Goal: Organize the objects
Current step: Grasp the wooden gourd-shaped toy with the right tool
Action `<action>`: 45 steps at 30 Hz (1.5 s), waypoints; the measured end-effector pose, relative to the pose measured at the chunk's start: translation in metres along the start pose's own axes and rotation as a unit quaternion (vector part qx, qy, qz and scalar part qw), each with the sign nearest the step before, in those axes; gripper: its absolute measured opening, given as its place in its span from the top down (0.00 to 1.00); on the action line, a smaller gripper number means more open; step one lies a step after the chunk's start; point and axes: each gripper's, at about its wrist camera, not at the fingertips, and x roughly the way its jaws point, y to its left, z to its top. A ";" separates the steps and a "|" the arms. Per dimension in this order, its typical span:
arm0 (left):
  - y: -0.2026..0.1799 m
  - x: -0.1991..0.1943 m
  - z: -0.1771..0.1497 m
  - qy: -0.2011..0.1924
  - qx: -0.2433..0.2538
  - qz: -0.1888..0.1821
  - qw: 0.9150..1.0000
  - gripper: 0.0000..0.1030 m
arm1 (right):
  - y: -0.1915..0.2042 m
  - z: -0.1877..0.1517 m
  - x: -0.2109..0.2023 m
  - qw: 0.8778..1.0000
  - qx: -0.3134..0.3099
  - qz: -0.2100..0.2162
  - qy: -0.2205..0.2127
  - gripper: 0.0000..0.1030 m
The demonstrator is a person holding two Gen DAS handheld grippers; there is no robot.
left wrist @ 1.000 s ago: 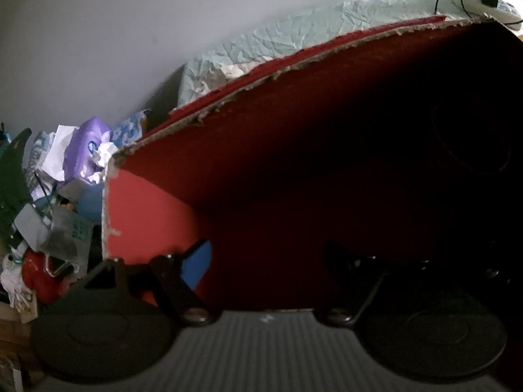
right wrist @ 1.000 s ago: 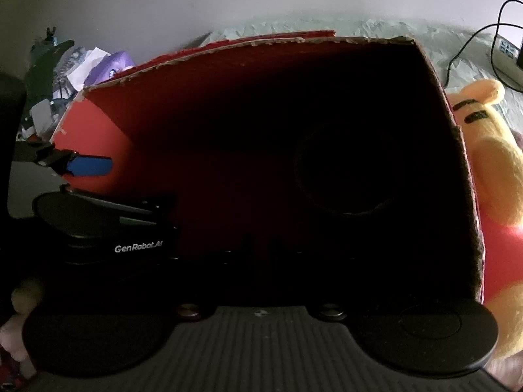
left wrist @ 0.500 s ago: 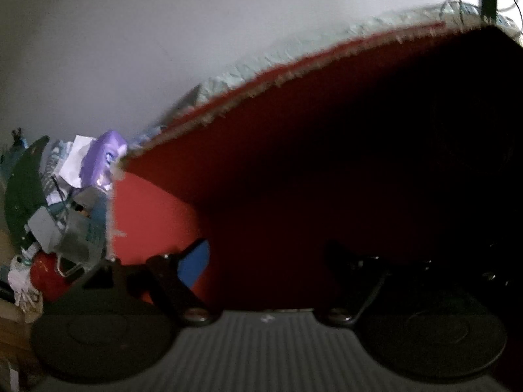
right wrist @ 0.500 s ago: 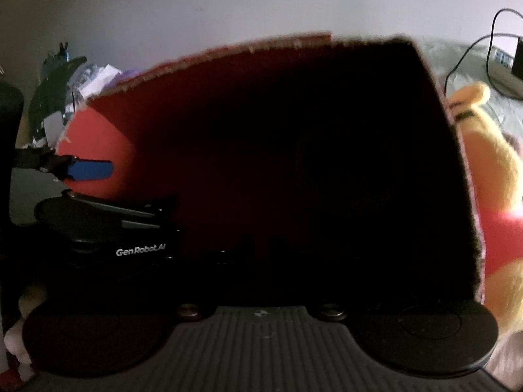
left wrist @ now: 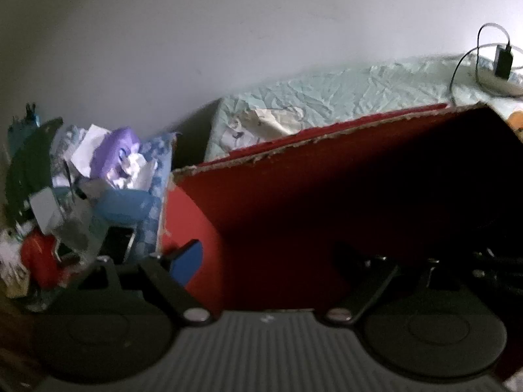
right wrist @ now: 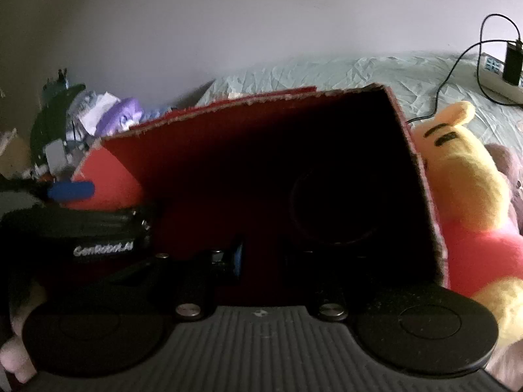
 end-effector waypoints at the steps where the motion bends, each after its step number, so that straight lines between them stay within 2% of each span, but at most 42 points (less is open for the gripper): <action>1: 0.001 -0.005 -0.001 0.000 -0.007 -0.003 1.000 0.15 | -0.001 0.000 -0.004 1.000 0.004 0.005 -0.002 0.77; 6: 0.013 -0.032 -0.011 -0.010 -0.036 -0.039 0.999 0.17 | -0.001 -0.004 -0.031 0.999 0.005 0.043 -0.020 0.77; 11: 0.020 -0.064 -0.024 -0.029 -0.042 -0.074 0.996 0.22 | -0.002 -0.008 -0.064 0.996 -0.012 0.083 -0.043 0.77; 15: 0.021 -0.080 -0.036 -0.028 -0.047 -0.110 0.992 0.26 | -0.009 -0.015 -0.084 0.992 -0.003 0.121 -0.041 0.78; 23: 0.002 -0.110 -0.066 -0.035 -0.018 -0.159 0.986 0.33 | -0.025 -0.040 -0.112 0.987 0.005 0.159 -0.024 0.79; 29: -0.020 -0.112 -0.085 -0.014 -0.001 -0.204 0.979 0.43 | -0.035 -0.062 -0.101 0.987 0.047 0.154 0.023 0.79; 34: -0.037 -0.110 -0.100 0.009 0.012 -0.241 0.970 0.46 | -0.034 -0.074 -0.090 0.987 0.059 0.137 0.055 0.79; 36: -0.042 -0.113 -0.106 0.012 0.023 -0.265 0.964 0.46 | -0.036 -0.076 -0.085 0.988 0.069 0.123 0.065 0.79; 40: -0.054 -0.112 -0.118 0.026 0.028 -0.330 0.943 0.46 | -0.046 -0.082 -0.074 0.984 0.104 0.112 0.090 0.79; 43: -0.065 -0.100 -0.122 0.053 0.033 -0.336 0.940 0.46 | -0.052 -0.089 -0.069 0.982 0.114 0.103 0.113 0.79; 45: -0.069 -0.095 -0.126 0.062 0.036 -0.323 0.944 0.46 | -0.053 -0.091 -0.067 0.980 0.119 0.107 0.120 0.79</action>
